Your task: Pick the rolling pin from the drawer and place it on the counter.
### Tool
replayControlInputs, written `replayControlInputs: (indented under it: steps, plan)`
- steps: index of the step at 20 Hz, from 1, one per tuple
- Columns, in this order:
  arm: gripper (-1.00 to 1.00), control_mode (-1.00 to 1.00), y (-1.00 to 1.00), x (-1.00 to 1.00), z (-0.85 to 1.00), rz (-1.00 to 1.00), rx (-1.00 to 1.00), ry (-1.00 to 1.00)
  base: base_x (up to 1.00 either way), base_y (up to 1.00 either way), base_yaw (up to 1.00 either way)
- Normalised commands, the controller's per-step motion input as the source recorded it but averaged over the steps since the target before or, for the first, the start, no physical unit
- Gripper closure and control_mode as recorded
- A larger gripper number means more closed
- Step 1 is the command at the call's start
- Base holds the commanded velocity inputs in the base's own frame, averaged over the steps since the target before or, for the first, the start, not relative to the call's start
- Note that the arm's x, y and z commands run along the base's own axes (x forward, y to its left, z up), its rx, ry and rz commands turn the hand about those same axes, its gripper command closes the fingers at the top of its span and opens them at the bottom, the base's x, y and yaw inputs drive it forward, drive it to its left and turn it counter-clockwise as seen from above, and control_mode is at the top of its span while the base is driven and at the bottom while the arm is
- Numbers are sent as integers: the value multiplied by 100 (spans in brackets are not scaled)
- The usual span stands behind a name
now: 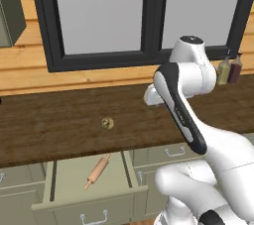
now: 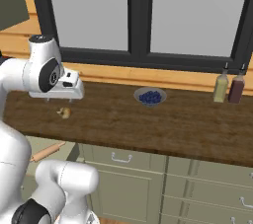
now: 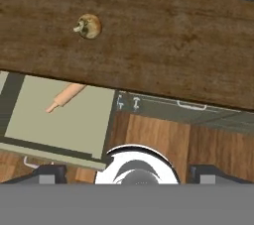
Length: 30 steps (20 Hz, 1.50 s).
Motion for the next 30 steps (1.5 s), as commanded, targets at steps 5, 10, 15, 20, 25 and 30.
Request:
replayControlInputs:
  steps: [5, 10, 15, 20, 25, 30]
  plan:
    - [-100, -100, 93, -49, -24, 6, -1, 0, 0, 0, 0]
    - [-100, -100, 91, -49, -31, -25, 10, 1, 0, 0, 0]
    - [-100, -100, 96, -18, -58, -35, 0, 0, 0, 0, 0]
    - [-100, -100, 59, 12, -27, -21, -3, 3, 0, 0, 0]
    - [-100, -100, 4, 6, -37, -17, 2, 3, 0, 0, 0]
    - [-100, -100, 1, 6, -54, 2, 6, 29, 0, 0, 0]
